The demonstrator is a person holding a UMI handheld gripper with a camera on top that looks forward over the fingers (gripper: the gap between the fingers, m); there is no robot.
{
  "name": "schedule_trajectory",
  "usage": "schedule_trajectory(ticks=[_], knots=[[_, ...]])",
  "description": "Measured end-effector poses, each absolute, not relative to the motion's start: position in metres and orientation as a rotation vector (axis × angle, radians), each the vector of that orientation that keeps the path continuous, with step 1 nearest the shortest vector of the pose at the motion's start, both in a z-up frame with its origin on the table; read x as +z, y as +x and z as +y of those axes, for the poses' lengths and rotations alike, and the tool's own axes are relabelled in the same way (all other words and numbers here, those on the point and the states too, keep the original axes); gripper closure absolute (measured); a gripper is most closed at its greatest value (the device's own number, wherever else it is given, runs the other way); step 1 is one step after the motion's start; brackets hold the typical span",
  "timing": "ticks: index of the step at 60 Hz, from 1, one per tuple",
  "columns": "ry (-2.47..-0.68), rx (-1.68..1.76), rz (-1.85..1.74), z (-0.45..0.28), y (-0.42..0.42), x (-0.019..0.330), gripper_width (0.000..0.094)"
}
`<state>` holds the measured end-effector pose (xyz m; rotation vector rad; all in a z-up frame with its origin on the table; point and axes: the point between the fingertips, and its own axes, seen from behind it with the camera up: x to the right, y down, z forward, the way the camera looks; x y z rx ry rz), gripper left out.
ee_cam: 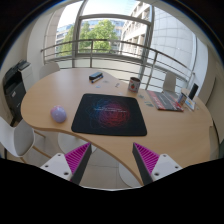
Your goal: Arrange mouse
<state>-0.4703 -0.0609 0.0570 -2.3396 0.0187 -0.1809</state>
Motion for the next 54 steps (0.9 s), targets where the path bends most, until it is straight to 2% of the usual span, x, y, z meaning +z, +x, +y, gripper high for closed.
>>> schedule_trajectory(ticks=[16,27,36,43,46,54], knots=[[-2.316,0.001,-0.132,0.034,-0.629,0.003,0.0091],[-2.315,-0.014,-0.128,0.085,-0.664,-0.019,0.0090],[-2.294,-0.004,-0.128,0.123,-0.671,-0.017,0.0115],[-2.285,0.032,-0.108,0.139,-0.683,-0.020,0.0237],[-2.280,0.036,-0.120,0.146,-0.688,-0.020,0.0363],[-2.269,0.006,-0.119,0.150,-0.689,-0.020,0.0436]])
